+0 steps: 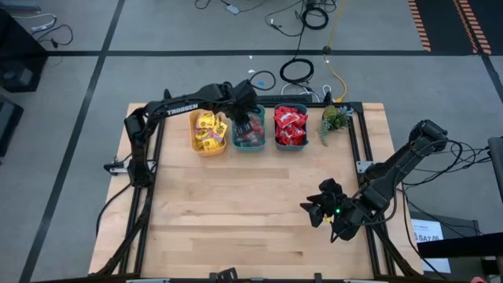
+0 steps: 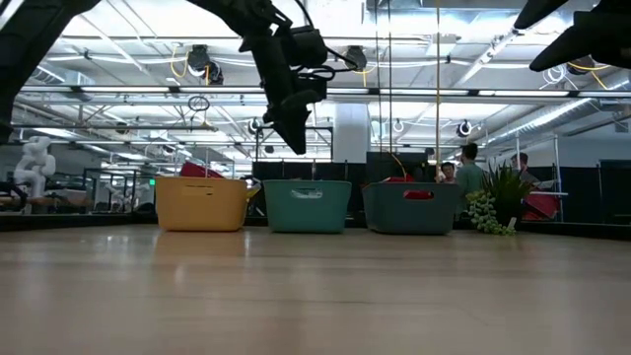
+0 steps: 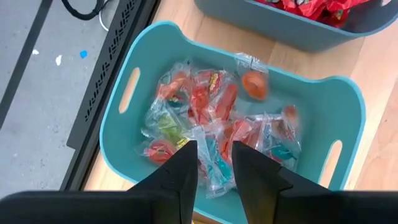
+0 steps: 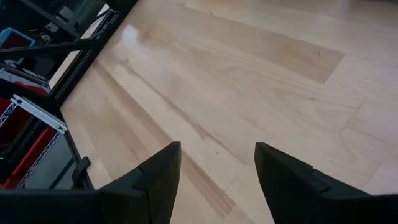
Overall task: Sort candy
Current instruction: Return to Home Position
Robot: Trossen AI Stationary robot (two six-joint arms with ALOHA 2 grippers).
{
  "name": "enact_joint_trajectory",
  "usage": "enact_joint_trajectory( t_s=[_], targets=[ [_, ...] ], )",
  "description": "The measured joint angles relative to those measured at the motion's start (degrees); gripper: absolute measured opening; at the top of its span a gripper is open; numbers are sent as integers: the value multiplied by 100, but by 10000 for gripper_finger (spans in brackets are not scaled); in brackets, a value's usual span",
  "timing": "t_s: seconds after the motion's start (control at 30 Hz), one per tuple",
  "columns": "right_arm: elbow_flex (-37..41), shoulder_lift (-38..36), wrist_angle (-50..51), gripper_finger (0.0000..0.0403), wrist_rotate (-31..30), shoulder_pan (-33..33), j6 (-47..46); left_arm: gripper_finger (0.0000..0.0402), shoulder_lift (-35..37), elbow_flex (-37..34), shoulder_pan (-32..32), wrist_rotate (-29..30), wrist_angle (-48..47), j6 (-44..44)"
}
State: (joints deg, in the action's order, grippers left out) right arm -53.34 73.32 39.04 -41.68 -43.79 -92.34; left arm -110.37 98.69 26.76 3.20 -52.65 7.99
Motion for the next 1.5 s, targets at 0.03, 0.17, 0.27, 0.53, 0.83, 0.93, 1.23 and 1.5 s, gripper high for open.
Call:
enact_joint_trajectory(
  t_s=[0.03, 0.17, 0.27, 0.53, 0.83, 0.93, 1.23, 1.5],
  targets=[
    [0, 0, 0, 196, 2, 0, -1, 111, 0, 0, 0, 2, -1, 0],
    [0, 0, -1, 196, 3, 0, 1, 111, 0, 0, -21, 28, 38, 10],
    [-1, 0, -1, 196, 1, 0, 109, 111, 1, 99, -42, -28, -41, -410],
    [0, 0, -3, 196, 1, 0, 737, 112, 94, 118, -729, -1746, 366, -181],
    [-1, 0, -19, 196, -3, -2, 769, 112, 394, -1130, -2116, -1609, 2241, -776],
    [-2, 0, -19, 196, -3, 0, 770, 112, 898, -2101, -2535, -1071, 3100, -1101],
    [-2, -2, -76, 196, -4, -2, 777, 112, 3005, -5980, -2868, -704, 6757, -1924],
    [-2, 0, -73, 196, -4, -2, 1005, 112, 4846, -8385, -2868, -699, 8364, -1842]
  ],
)
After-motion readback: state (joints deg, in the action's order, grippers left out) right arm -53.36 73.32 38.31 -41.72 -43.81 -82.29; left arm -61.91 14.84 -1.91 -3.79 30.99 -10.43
